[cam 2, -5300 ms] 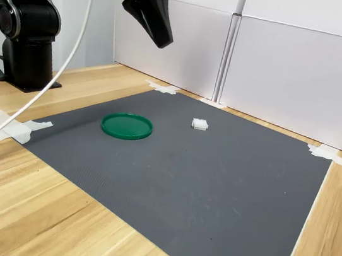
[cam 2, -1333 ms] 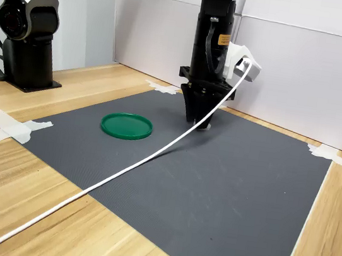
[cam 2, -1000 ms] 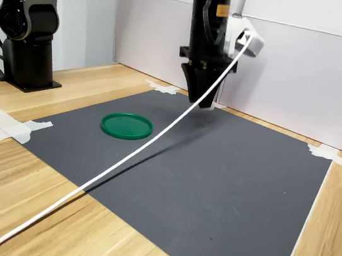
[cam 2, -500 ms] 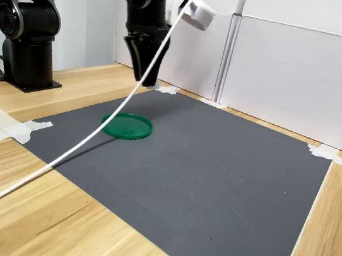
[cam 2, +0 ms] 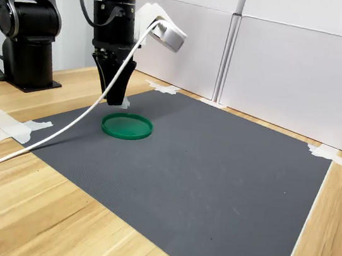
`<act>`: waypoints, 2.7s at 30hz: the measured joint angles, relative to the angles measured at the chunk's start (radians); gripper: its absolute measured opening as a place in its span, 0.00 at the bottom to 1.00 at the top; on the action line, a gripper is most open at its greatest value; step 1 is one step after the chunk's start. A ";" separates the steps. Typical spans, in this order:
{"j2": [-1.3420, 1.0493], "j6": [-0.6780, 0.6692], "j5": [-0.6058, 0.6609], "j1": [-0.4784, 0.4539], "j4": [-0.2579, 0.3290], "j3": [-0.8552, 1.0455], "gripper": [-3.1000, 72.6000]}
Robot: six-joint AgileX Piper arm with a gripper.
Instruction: Grasp a white terminal and put it in the green lid.
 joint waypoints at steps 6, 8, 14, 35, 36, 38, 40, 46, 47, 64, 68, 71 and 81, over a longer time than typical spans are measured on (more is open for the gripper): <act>0.062 -0.009 -0.017 0.000 0.000 0.000 0.40; 0.067 -0.013 -0.022 0.000 0.001 0.000 0.46; 0.070 -0.015 -0.043 0.000 0.011 0.000 0.77; -0.509 0.052 -0.170 0.000 0.365 0.004 0.08; -0.535 0.082 -0.172 0.000 0.376 0.004 0.05; -0.578 0.177 -0.173 0.000 0.389 0.004 0.03; -0.616 0.310 -0.173 0.000 0.382 0.004 0.02; -0.761 0.782 -0.170 0.000 0.207 0.007 0.01; -0.791 0.859 -0.172 0.000 0.174 0.014 0.01; -1.250 0.945 -0.248 0.000 0.056 0.516 0.01; -1.279 0.939 -0.263 0.000 0.035 0.569 0.01; -1.294 0.947 -0.293 0.000 0.030 0.581 0.01; -1.305 0.909 -0.360 0.000 -0.020 0.707 0.01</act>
